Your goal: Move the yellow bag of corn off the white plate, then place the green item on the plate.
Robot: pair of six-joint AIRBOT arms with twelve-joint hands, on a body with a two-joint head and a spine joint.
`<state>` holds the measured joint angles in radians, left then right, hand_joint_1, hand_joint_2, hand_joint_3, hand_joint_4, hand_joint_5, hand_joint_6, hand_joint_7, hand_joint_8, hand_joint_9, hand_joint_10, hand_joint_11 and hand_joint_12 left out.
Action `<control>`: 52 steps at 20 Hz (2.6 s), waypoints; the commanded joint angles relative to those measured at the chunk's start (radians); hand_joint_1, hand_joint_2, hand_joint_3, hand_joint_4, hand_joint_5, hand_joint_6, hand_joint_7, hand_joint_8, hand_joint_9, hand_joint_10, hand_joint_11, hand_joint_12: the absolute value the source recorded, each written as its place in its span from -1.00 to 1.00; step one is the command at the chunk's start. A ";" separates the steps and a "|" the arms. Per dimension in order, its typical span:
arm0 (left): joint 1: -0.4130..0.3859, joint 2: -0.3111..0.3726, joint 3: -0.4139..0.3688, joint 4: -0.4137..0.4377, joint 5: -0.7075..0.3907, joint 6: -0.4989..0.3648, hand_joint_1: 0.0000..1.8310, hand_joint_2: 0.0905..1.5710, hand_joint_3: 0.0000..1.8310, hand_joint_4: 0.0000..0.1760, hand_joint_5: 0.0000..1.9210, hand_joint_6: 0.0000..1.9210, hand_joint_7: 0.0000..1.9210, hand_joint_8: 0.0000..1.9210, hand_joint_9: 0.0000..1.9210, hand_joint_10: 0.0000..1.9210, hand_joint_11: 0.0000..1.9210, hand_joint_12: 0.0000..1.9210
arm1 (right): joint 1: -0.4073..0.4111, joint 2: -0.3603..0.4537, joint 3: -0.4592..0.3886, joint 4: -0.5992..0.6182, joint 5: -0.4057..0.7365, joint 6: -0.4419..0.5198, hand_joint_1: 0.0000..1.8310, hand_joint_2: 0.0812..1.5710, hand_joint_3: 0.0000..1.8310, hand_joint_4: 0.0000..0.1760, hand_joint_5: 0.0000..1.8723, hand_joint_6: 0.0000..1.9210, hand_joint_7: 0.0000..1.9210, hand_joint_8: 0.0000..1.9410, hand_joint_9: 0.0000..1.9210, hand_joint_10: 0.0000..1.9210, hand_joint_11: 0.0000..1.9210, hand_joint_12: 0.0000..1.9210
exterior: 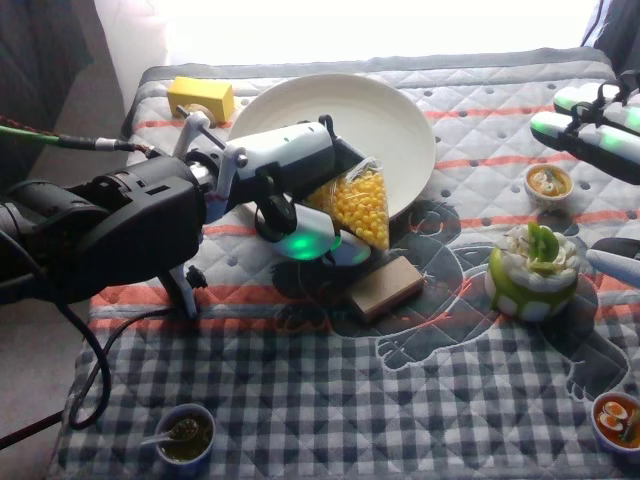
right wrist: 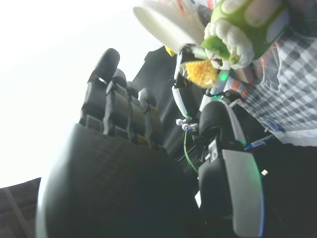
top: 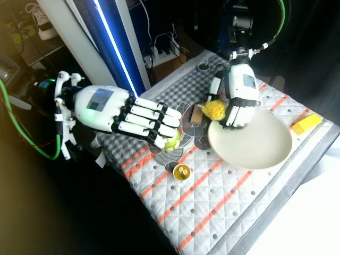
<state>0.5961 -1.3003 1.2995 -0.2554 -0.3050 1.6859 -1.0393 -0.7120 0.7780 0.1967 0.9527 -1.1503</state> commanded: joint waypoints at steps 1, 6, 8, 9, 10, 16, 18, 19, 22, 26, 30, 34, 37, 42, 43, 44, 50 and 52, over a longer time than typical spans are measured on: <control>-0.005 -0.002 -0.006 -0.005 -0.055 -0.006 0.53 0.48 -1.00 -1.00 0.11 0.97 0.35 1.00 0.58 1.00 0.64 1.00 | 0.008 0.002 0.005 -0.002 0.123 0.002 -0.34 0.66 -1.00 -1.00 -0.87 -1.00 -0.93 -1.00 -0.87 -0.99 -1.00 -0.02; -0.006 0.005 -0.013 -0.005 -0.066 -0.006 0.63 0.42 -1.00 -1.00 0.06 1.00 0.29 1.00 0.51 1.00 0.62 1.00 | 0.008 0.002 0.005 -0.002 0.123 0.002 -0.39 0.66 -1.00 -1.00 -0.88 -1.00 -0.95 -1.00 -0.90 -1.00 -1.00 -0.04; -0.009 0.022 -0.029 -0.005 -0.092 -0.006 0.67 0.41 -1.00 -1.00 0.08 1.00 0.27 1.00 0.47 1.00 0.57 1.00 | 0.008 0.002 0.005 -0.002 0.123 0.002 -0.39 0.66 -1.00 -1.00 -0.91 -0.99 -0.97 -1.00 -0.93 -1.00 -1.00 -0.22; -0.011 0.044 -0.051 -0.005 -0.120 -0.006 0.68 0.44 -1.00 -1.00 0.12 1.00 0.30 1.00 0.48 1.00 0.59 1.00 | 0.008 0.002 0.005 -0.002 0.123 0.002 -0.39 0.67 -1.00 -1.00 -0.90 -0.99 -0.96 -1.00 -0.92 -0.99 -1.00 -0.26; -0.013 0.067 -0.073 -0.001 -0.146 -0.006 0.62 0.46 -1.00 -1.00 0.15 1.00 0.32 1.00 0.50 1.00 0.60 1.00 | 0.008 0.002 0.005 -0.002 0.123 0.003 -0.37 0.67 -1.00 -1.00 -0.90 -0.99 -0.96 -1.00 -0.92 -1.00 -1.00 -0.17; 0.059 0.294 -0.292 0.259 -0.452 -0.329 0.57 0.44 -1.00 -1.00 0.00 1.00 0.17 1.00 0.42 1.00 0.56 1.00 | 0.003 0.000 0.005 0.001 0.123 0.008 -0.30 0.66 -1.00 -1.00 -0.86 -1.00 -0.93 -1.00 -0.90 -1.00 -1.00 -0.35; 0.103 0.337 -0.337 0.288 -0.524 -0.374 0.48 0.41 -1.00 -1.00 -0.18 1.00 -0.02 1.00 0.15 1.00 0.30 1.00 | 0.002 -0.001 0.005 0.003 0.123 0.011 -0.28 0.66 -1.00 -1.00 -0.87 -1.00 -0.94 -0.99 -0.91 -1.00 -1.00 -0.21; 0.118 0.353 -0.359 0.300 -0.547 -0.374 0.25 0.51 -0.98 -1.00 -0.23 0.60 -0.10 1.00 0.03 1.00 0.15 1.00 | 0.002 -0.002 0.005 0.005 0.123 0.012 -0.28 0.66 -1.00 -1.00 -0.87 -1.00 -0.94 -1.00 -0.91 -1.00 -1.00 -0.21; 0.182 0.396 -0.398 0.363 -0.573 -0.496 0.06 0.63 -0.97 -1.00 -0.35 0.61 -0.39 0.80 -0.27 0.94 -0.23 1.00 | 0.000 -0.002 0.005 0.005 0.123 0.013 -0.33 0.67 -1.00 -1.00 -0.87 -1.00 -0.94 -1.00 -0.91 -1.00 -1.00 -0.21; 0.261 0.405 -0.401 0.384 -0.527 -0.612 -0.26 0.45 -1.00 -0.36 -0.98 -0.97 -0.98 -0.98 -1.00 -0.95 -1.00 -0.60 | 0.001 -0.003 0.007 0.007 0.123 0.019 -0.35 0.69 -1.00 -1.00 -0.88 -1.00 -0.95 -1.00 -0.92 -1.00 -1.00 -0.27; 0.271 0.395 -0.405 0.393 -0.486 -0.615 -0.28 0.34 -1.00 0.48 -1.00 -1.00 -1.00 -1.00 -1.00 -1.00 -1.00 -1.00 | 0.000 -0.003 0.008 0.008 0.123 0.023 -0.35 0.68 -1.00 -1.00 -0.89 -1.00 -0.95 -1.00 -0.93 -1.00 -1.00 -0.34; 0.280 0.404 -0.415 0.407 -0.468 -0.615 -0.29 0.29 -1.00 0.99 -1.00 -1.00 -1.00 -1.00 -1.00 -1.00 -1.00 -1.00 | 0.000 -0.002 0.010 0.008 0.123 0.025 -0.37 0.68 -1.00 -1.00 -0.90 -1.00 -0.94 -1.00 -0.90 -0.99 -1.00 -0.27; 0.284 0.409 -0.418 0.408 -0.474 -0.615 -0.25 0.23 -1.00 0.98 -1.00 -1.00 -1.00 -1.00 -1.00 -1.00 -1.00 -1.00 | 0.000 -0.001 0.011 0.008 0.123 0.026 -0.31 0.65 -1.00 -1.00 -0.90 -1.00 -0.91 -0.99 -0.88 -0.99 -1.00 -0.17; 0.288 0.412 -0.414 0.396 -0.488 -0.615 -0.40 0.34 -0.98 0.65 -1.00 -1.00 -1.00 -1.00 -1.00 -1.00 -1.00 -1.00 | 0.000 0.003 0.011 0.008 0.123 0.031 -0.40 0.54 -1.00 -0.41 -1.00 -1.00 -1.00 -1.00 -0.93 -1.00 -1.00 -0.16; 0.290 0.414 -0.412 0.387 -0.497 -0.615 -0.40 0.34 -0.98 0.65 -1.00 -1.00 -1.00 -1.00 -1.00 -1.00 -1.00 -1.00 | 0.000 0.005 0.011 0.008 0.123 0.033 -0.40 0.54 -1.00 -0.41 -1.00 -1.00 -1.00 -1.00 -0.93 -1.00 -1.00 -0.16; 0.293 0.419 -0.411 0.366 -0.513 -0.601 -0.49 0.39 -0.97 0.86 -1.00 -1.00 -1.00 -1.00 -1.00 -1.00 -1.00 -1.00 | 0.000 0.007 0.011 0.006 0.123 0.038 -0.41 0.51 -1.00 -0.32 -1.00 -1.00 -1.00 -1.00 -0.92 -1.00 -1.00 -0.09; 0.302 0.440 -0.381 0.223 -0.671 -0.579 -0.47 0.48 -0.98 -0.63 -1.00 -1.00 -1.00 -1.00 -1.00 -1.00 -1.00 -1.00 | -0.004 0.008 0.024 -0.041 0.102 0.098 -0.33 0.42 -1.00 -0.39 -1.00 -1.00 -1.00 -1.00 -0.94 -1.00 -1.00 -0.15; 0.305 0.440 -0.364 0.165 -0.742 -0.579 -0.32 0.47 -0.99 -0.34 -1.00 -1.00 -1.00 -1.00 -1.00 -1.00 -1.00 -1.00 | -0.001 -0.001 0.027 -0.055 0.065 0.099 -0.26 0.40 -1.00 -0.62 -1.00 -1.00 -1.00 -1.00 -0.94 -1.00 -1.00 0.02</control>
<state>0.9092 -0.8627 0.9340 -0.0910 -0.9009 1.1126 -1.0508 -0.7128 0.8024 0.1425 0.9180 -1.0519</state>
